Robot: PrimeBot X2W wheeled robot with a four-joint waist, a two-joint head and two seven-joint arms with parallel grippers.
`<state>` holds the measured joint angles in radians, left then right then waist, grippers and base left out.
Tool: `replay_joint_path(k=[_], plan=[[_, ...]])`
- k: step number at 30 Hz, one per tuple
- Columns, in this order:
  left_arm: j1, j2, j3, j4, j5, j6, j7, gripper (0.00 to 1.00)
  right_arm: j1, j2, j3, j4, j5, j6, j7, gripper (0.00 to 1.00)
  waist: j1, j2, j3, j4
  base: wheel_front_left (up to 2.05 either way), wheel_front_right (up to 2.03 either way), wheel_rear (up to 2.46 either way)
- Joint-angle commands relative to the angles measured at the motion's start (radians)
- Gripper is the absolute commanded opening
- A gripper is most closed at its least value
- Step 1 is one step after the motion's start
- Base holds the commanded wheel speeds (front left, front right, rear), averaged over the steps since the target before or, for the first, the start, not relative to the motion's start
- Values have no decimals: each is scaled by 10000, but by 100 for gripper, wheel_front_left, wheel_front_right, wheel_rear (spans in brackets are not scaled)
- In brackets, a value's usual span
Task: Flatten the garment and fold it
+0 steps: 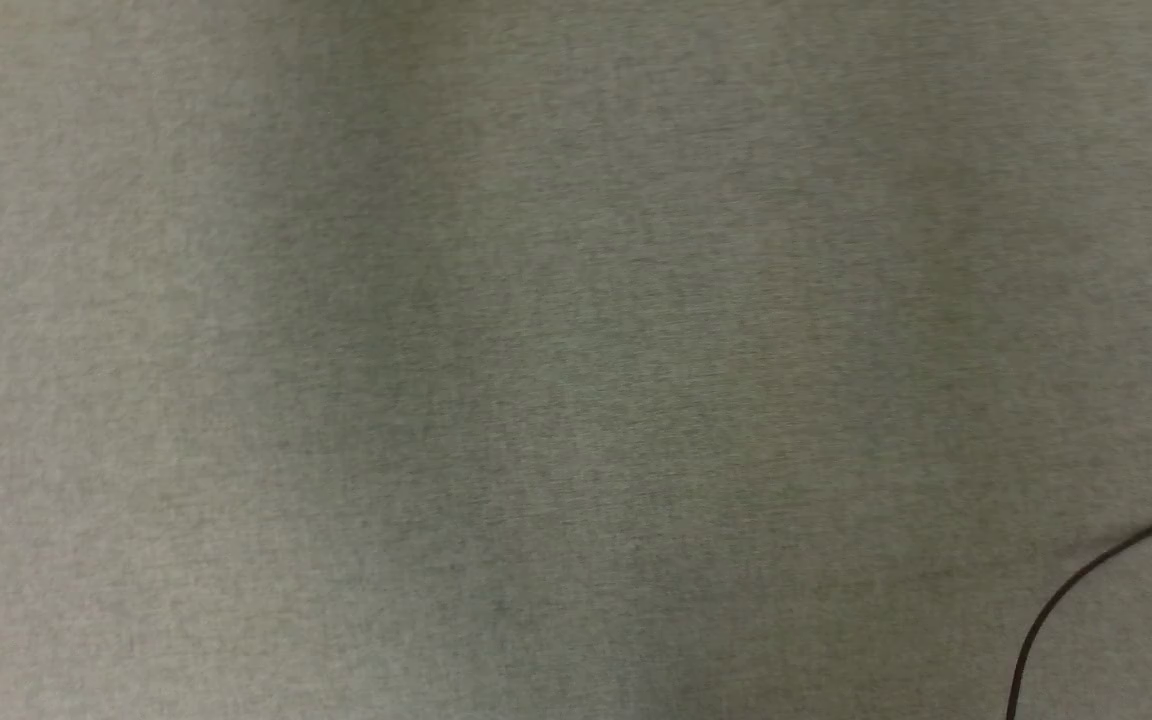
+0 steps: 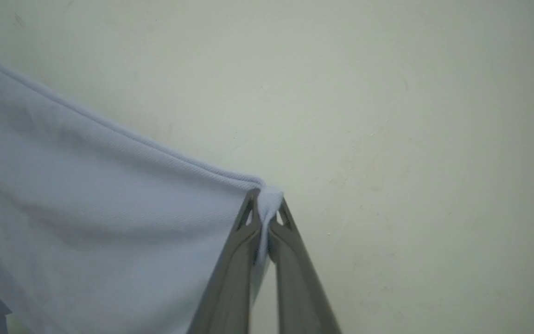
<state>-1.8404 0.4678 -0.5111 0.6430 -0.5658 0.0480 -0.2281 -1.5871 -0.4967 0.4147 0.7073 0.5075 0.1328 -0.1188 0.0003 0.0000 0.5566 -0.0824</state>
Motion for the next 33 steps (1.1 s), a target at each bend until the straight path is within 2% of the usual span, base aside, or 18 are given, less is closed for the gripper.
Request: replay_joint_path(k=[1,5,9,17,22,27,28,33], plan=[[496,-59,-29,254,-9,-148,-155,0,356,47,196,214,201,-21,-208,0,-3,0,156,290,0,0,0],[1986,-214,-120,421,-116,-343,-290,0,1299,115,632,576,534,-21,-591,0,-3,0,-89,516,0,0,0],[4205,-271,-163,133,-152,-322,-329,0,2690,151,1101,707,891,-21,-887,0,-3,0,-701,704,0,0,0],[9296,151,-652,-975,-235,-229,-299,0,5870,-21,2204,343,1522,-21,-1197,0,-3,0,-2533,878,0,0,0],[12014,1003,-1117,-2465,-527,18,569,0,7670,-575,2900,-461,1987,-21,-1081,0,-3,0,-3593,979,0,0,0],[14283,2370,-1392,-4510,-681,765,1801,0,9133,-1324,3345,-1437,2444,-21,-436,0,-3,0,-4233,1045,0,0,0],[14283,2370,-1392,-4510,-681,765,1801,0,9133,-1324,3345,-1437,2444,-21,-436,0,-3,0,-4233,1045,0,0,0],[16079,3388,-1576,-6581,-1192,1335,2927,0,10454,-2023,3269,-2192,2866,-21,544,0,-3,0,-4763,1189,0,0,0]])
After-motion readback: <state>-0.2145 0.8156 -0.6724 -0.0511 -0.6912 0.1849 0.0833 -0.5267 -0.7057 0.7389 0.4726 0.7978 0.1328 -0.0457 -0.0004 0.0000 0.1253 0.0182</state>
